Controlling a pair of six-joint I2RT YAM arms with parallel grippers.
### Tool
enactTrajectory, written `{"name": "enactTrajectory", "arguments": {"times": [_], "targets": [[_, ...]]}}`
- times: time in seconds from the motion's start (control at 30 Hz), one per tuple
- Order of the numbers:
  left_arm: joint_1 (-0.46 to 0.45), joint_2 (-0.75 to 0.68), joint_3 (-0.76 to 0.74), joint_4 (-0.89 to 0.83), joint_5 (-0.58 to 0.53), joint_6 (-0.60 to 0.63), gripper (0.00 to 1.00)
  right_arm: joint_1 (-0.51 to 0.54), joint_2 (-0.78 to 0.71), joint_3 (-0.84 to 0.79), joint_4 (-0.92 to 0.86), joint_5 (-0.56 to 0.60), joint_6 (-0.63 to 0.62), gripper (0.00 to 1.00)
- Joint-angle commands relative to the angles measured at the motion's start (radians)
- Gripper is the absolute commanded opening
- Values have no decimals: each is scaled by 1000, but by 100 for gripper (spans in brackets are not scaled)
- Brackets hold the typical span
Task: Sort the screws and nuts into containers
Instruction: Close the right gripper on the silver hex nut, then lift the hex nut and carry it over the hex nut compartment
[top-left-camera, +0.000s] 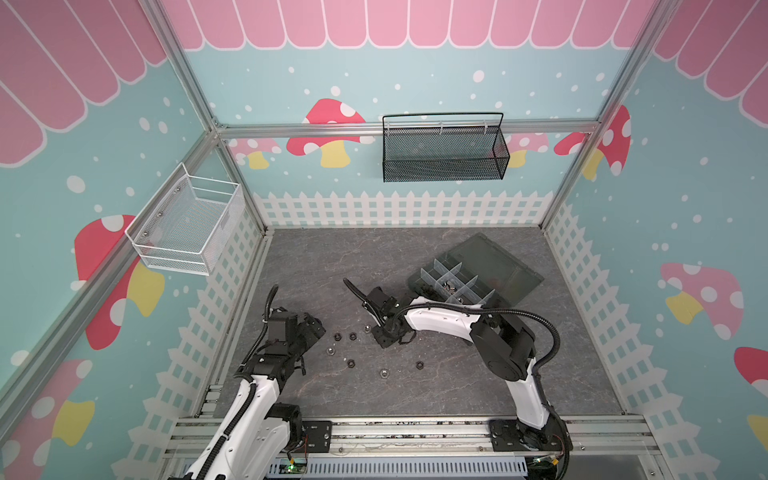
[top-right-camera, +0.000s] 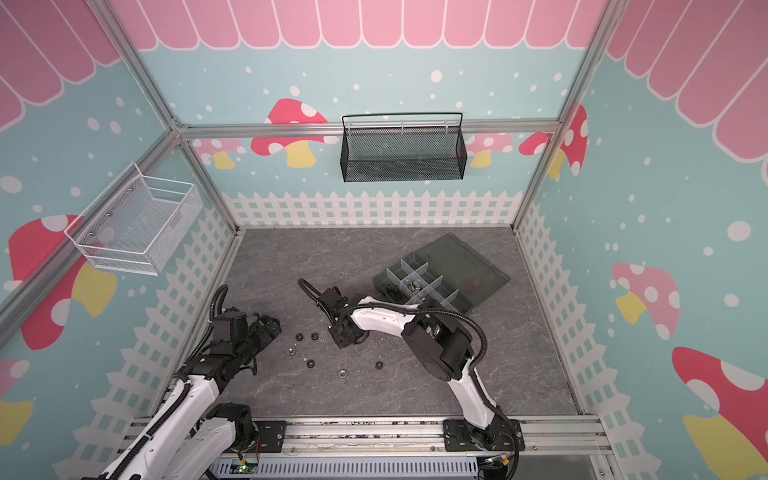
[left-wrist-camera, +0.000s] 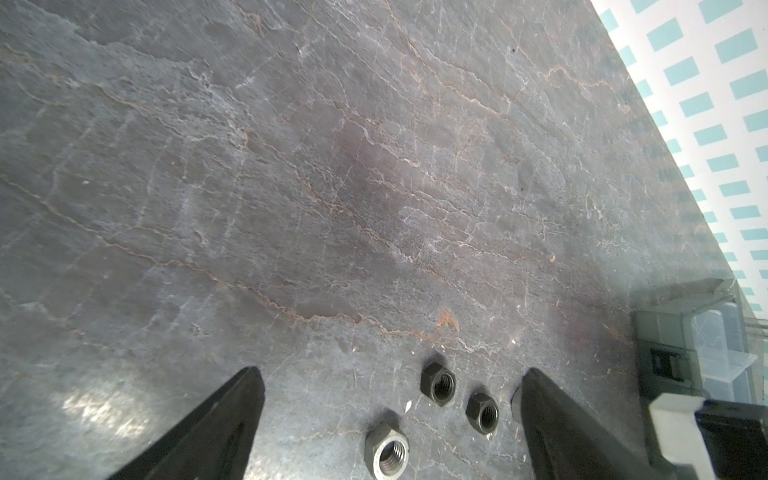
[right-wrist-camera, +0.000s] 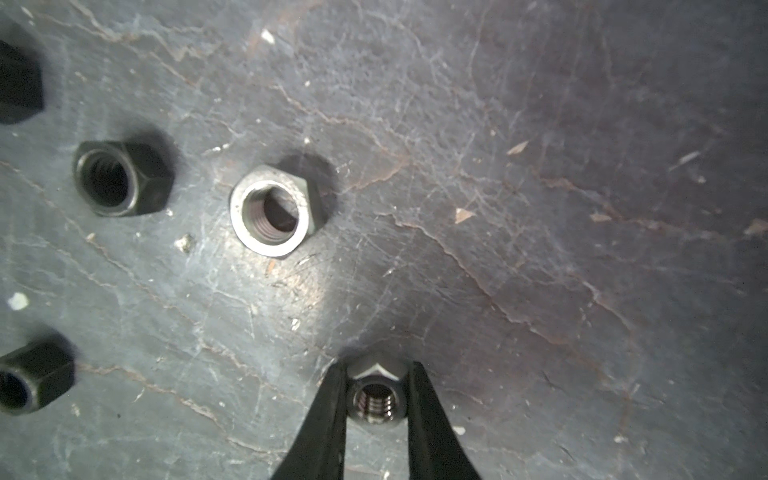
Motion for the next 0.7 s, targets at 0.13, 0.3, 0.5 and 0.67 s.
{"name": "enactTrajectory", "arguments": {"times": [0.13,0.3,0.5,0.67], "targets": [[4,-4,-5,-13,-2,16,97,-45,-122,-49,6,41,18,0],[5,-14,-11,-12,2,14,97,-121,-244,-105,8,96,32,0],[5,-12,-15,-9,1,18,97,-292,-415,-242,32,125,35,0],[4,-1,-13,1,5,17,97,-437,-510,-324,38,128,8,0]]}}
